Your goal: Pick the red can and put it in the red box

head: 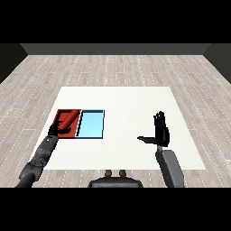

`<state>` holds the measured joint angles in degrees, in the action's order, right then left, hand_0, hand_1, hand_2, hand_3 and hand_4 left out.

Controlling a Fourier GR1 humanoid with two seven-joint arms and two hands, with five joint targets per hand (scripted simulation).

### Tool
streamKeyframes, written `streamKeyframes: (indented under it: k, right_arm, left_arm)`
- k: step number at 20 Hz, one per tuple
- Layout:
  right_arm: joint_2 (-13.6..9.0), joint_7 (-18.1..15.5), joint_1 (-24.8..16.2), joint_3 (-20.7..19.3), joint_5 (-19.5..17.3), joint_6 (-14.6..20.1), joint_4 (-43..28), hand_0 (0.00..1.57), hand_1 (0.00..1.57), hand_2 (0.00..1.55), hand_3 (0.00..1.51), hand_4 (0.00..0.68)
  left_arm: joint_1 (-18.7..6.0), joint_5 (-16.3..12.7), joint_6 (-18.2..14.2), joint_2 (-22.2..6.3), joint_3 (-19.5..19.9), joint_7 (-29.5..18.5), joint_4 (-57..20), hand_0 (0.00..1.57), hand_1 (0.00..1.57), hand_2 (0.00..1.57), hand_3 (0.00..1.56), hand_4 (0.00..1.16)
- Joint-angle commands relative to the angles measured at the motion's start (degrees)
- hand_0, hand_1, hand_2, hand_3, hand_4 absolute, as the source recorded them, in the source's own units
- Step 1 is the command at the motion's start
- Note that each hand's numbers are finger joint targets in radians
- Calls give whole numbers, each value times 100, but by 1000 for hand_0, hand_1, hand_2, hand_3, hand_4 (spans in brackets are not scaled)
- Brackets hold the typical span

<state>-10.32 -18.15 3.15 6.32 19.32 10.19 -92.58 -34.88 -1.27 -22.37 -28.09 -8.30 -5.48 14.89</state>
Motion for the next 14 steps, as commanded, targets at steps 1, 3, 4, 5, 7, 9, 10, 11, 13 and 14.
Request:
streamKeyframes:
  k: [1,3,4,5,7,9,10,11,13,14]
  right_arm:
    - [180,-81,-27,125,-127,128,18,0,0,0,0,0]
    - [-15,-181,98,-156,162,-256,234,0,0,0,0,0]
    - [40,-110,347,-180,43,-54,351,0,0,0,0,0]
    - [8,-327,-23,-164,133,-308,292,0,0,0,0,0]
    - [25,-342,310,-228,117,-359,594,0,0,0,0,0]
    - [51,-389,-103,-162,176,-367,188,0,0,0,0,0]
    - [74,-303,237,-150,123,-334,524,0,0,0,0,0]
    - [118,-323,69,-79,124,-277,91,0,0,0,0,0]
    - [128,-309,104,-23,145,-390,269,0,0,0,0,0]
    - [39,-261,213,-197,227,-393,327,0,0,0,0,0]
  left_arm:
    - [-250,147,618,93,-83,-116,-629,258,258,572,499,642]
    - [-253,448,926,-91,-352,19,-892,0,0,0,0,197]
    - [-344,451,799,54,-321,3,-981,0,0,0,0,0]
    - [-474,376,738,-57,-187,-22,-1082,0,0,0,0,0]
    - [-575,104,538,-53,142,-190,-1017,0,0,0,0,0]
    - [-372,-518,660,-52,724,-919,-548,0,0,0,0,0]
    - [-423,-758,506,65,963,-1257,-277,0,0,0,0,0]
    - [-587,-1130,917,60,1303,-1497,12,0,0,0,0,0]
    - [-506,-1395,1402,18,1542,-2182,357,1022,1022,959,0,0]
    - [-421,-1565,1641,94,1673,-2513,579,470,470,470,0,0]
